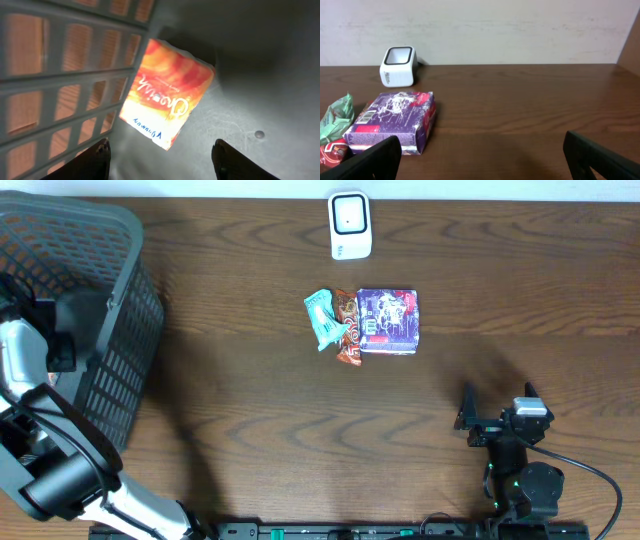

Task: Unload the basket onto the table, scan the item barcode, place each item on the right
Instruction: 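Move the left gripper into the basket and grasp the orange tissue pack, then lift the tissue pack out and carry it toward the scanner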

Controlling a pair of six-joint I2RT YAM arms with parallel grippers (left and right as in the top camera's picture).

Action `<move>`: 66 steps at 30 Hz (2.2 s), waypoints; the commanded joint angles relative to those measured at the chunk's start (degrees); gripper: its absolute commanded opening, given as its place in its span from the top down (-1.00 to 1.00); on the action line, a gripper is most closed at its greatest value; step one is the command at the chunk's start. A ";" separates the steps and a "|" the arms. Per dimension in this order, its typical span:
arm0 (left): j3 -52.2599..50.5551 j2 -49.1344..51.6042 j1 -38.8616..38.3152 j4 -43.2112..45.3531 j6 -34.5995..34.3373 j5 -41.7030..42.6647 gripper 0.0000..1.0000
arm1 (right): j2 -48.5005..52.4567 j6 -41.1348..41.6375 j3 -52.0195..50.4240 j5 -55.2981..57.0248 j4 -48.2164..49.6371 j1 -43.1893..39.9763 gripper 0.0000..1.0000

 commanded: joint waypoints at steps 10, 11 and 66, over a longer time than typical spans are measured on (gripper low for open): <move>-0.26 3.69 -0.02 3.48 4.24 3.98 -0.28 | -0.31 -0.83 -0.09 -0.15 -0.22 -0.35 -0.98; -0.26 3.98 -0.02 3.96 4.24 4.39 -0.24 | -0.31 -0.83 -0.09 -0.15 -0.22 -0.35 -0.98; -0.13 -34.64 -24.59 15.23 -57.05 15.69 0.85 | -0.31 -0.83 -0.09 -0.15 -0.22 -0.35 -0.99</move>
